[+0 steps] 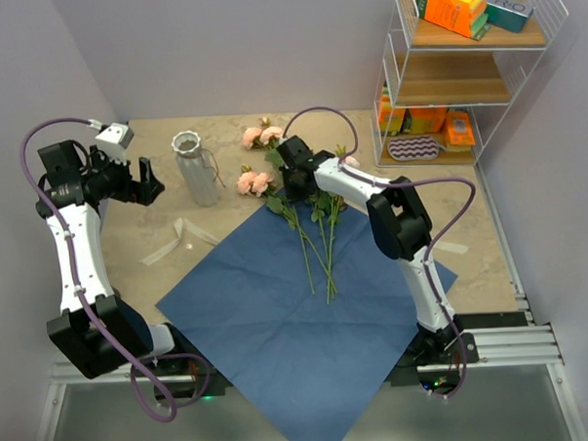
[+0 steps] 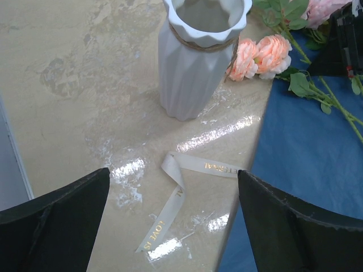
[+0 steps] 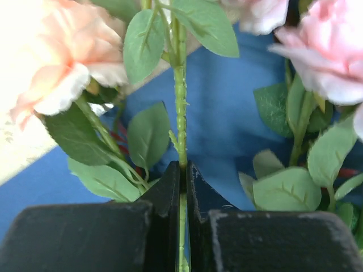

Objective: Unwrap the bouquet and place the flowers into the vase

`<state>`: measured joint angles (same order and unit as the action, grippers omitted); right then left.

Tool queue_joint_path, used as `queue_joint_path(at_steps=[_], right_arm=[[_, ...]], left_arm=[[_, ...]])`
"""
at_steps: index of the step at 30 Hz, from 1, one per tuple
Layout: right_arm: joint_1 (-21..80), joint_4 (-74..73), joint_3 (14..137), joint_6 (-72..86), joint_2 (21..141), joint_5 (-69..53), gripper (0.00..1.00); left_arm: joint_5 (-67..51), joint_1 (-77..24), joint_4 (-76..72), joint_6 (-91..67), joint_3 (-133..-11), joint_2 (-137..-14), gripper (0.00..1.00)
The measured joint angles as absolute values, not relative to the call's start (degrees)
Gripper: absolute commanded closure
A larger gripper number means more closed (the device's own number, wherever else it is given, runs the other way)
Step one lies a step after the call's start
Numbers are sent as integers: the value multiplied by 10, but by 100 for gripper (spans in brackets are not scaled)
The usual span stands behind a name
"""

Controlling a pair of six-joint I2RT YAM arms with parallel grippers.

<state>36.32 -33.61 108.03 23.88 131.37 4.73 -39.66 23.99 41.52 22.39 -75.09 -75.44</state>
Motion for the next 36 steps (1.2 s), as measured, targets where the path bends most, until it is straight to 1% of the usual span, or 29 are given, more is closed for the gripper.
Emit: queue_joint_path(at_steps=[4,9,15,20,25,27,32,36], right_arm=[[363,-324,1041,245,1286,49,100],[364,-321,1013,249,1209,50,100],[366,-309,1015,256,1090,50,100],[380,-278,1033,257,1029,45,100],[407,-227,1151,239,1038,30,100],[419,-175,1195,223,1048,28,100],[444,-7,1216,180,1057,30,100],[451,100,1273,159,1114,30,100]], left_arm=[[-397,240,417,235,-751,-754,1],[-396,240,427,246,-751,-752,1],[-399,240,439,251,-751,-746,1],[-411,240,463,251,-764,-747,1],[-431,240,474,245,-805,-752,1],[-437,241,472,234,-811,-754,1],[-444,254,450,192,-813,-769,1],[-439,265,437,180,-813,-781,1]])
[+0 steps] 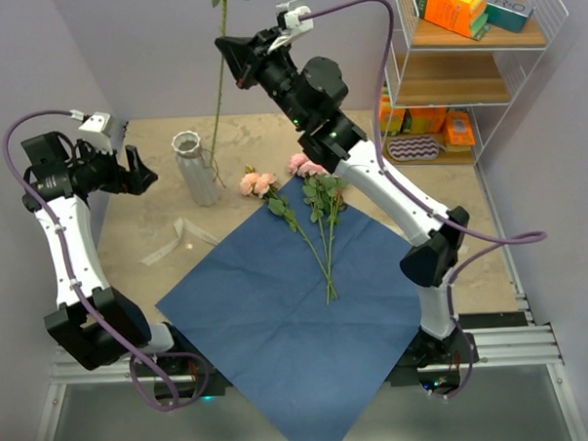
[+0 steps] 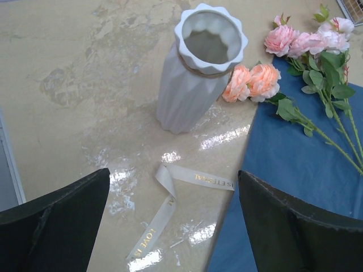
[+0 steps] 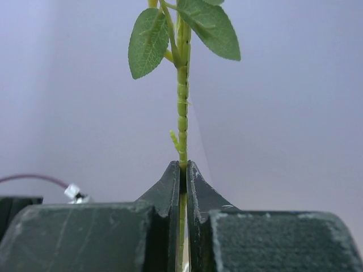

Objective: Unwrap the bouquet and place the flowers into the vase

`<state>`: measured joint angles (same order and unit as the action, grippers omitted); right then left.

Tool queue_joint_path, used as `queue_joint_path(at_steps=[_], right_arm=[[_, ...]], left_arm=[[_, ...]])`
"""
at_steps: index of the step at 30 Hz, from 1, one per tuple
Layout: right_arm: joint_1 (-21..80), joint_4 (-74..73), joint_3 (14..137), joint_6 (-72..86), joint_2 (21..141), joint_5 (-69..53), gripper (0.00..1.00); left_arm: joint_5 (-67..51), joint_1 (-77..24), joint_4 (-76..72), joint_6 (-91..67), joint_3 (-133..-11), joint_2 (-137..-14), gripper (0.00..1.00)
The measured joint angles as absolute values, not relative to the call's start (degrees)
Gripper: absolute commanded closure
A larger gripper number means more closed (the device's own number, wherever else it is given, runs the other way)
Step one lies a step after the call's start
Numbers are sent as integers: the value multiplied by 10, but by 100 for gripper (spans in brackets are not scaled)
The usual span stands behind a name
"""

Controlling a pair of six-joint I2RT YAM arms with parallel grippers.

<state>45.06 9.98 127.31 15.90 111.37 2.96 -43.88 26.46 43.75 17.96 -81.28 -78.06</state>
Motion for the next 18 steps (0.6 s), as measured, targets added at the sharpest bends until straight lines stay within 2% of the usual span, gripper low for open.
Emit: queue_joint_path(at_steps=[5,11,18], right_arm=[[450,221,1320,138,1195,36,100],[450,287,1440,122,1320,37,100],[450,328,1447,104,1364,37,100]], left_arm=[[-421,267,438,182,-813,-788,1],[-409,267,441,193,-815,-796,1],[-409,267,451,208,-817,-816,1]])
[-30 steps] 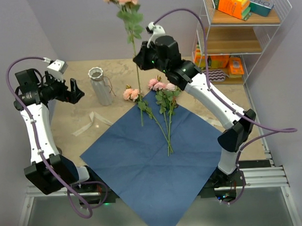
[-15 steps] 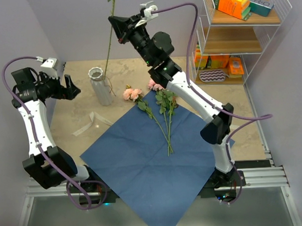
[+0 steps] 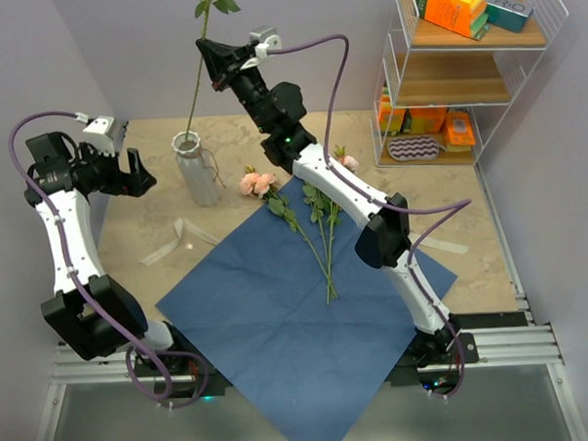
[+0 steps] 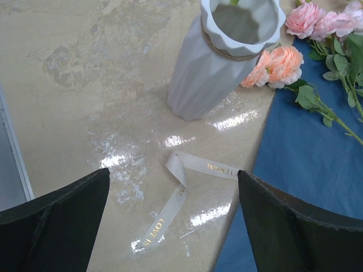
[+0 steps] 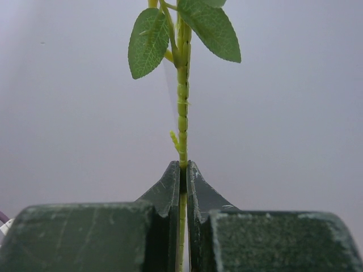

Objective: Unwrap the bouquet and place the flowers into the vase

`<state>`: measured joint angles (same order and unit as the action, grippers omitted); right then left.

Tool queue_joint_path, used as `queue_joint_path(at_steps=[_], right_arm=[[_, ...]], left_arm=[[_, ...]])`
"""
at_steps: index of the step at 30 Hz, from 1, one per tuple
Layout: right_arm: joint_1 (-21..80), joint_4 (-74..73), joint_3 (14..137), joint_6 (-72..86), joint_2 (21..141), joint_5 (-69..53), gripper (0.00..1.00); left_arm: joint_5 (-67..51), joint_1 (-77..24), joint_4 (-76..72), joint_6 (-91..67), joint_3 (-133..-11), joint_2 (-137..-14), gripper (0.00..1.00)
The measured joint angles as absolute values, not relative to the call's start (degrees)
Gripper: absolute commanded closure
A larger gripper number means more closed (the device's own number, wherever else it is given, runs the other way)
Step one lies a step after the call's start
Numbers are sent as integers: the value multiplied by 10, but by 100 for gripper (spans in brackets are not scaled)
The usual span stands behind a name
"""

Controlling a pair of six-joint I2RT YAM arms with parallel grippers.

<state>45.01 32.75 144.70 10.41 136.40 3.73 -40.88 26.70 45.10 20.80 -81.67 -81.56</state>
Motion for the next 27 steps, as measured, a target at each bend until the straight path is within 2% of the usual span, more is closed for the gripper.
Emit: queue_joint_path(at_steps=[15,22,23,24,25,26,27], right_arm=[[469,320,1414,83,1366,8,100],[498,267,1395,64,1387,4,100],[500,257,1397,62,1393,4,90],[501,245,1398,60,1398,4,74],[502,234,1398,59,1402,4,63],[501,227,1397,61,1403,4,54],[501,216,1392,60,1404,5,29]], left_arm=[[-409,267,453,221,-814,-824,1],[-412,268,454,224,-805,-823,1],[-414,268,454,226,-804,-822,1],[-416,269,454,227,-803,-822,1],[-419,269,453,228,-802,-821,1],[-420,269,453,228,-801,-821,1],[-422,269,453,230,-800,-821,1]])
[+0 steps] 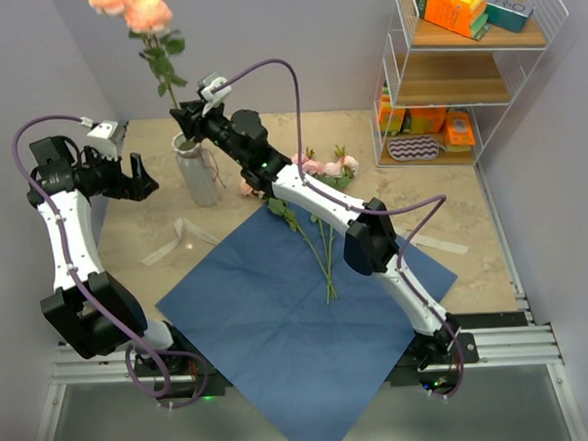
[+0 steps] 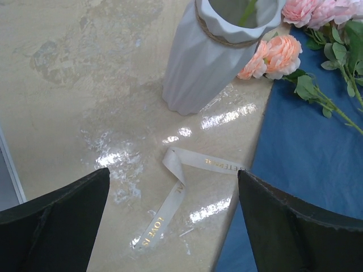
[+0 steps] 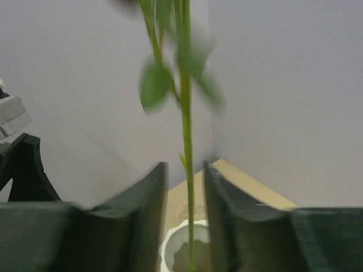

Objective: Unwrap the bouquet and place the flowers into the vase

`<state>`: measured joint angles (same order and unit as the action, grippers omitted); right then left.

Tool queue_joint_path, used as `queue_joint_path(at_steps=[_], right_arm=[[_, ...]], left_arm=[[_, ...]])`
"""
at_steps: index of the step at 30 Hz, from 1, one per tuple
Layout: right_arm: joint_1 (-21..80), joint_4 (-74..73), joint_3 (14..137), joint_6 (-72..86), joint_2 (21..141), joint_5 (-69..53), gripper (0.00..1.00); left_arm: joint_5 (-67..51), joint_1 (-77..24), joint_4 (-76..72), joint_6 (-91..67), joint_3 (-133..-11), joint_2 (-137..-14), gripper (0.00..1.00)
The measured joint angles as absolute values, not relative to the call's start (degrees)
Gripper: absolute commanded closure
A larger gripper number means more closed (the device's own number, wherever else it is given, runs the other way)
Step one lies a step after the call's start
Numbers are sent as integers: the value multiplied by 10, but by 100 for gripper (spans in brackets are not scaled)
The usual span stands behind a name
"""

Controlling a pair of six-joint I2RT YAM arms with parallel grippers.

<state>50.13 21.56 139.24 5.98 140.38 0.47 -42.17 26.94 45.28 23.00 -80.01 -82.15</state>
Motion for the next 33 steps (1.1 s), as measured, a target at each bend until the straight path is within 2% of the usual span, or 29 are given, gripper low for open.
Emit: queue_joint_path(at_steps=[2,3,9,14,19,22,28,33], right_arm=[[501,207,1382,62,1402,5,6],[501,202,1377,60,1400,6,1],[500,133,1358,58,1381,14,1],[500,116,1096,60,1191,31,1],[499,95,939,55,1016,62,1],[499,69,895,49,961,84,1],[498,-20,843,42,984,130,25],[493,-117,848,42,1075,152,26]], left_arm=[[-424,269,453,231,-799,-821,1],[-425,269,453,231,-798,-821,1],[-431,270,462,237,-799,-818,1],[-431,270,470,237,-799,-809,1],[-435,270,476,237,-800,-790,1],[-436,270,478,236,-802,-781,1],[-442,270,490,237,-811,-768,1],[-448,270,504,250,-825,-758,1]])
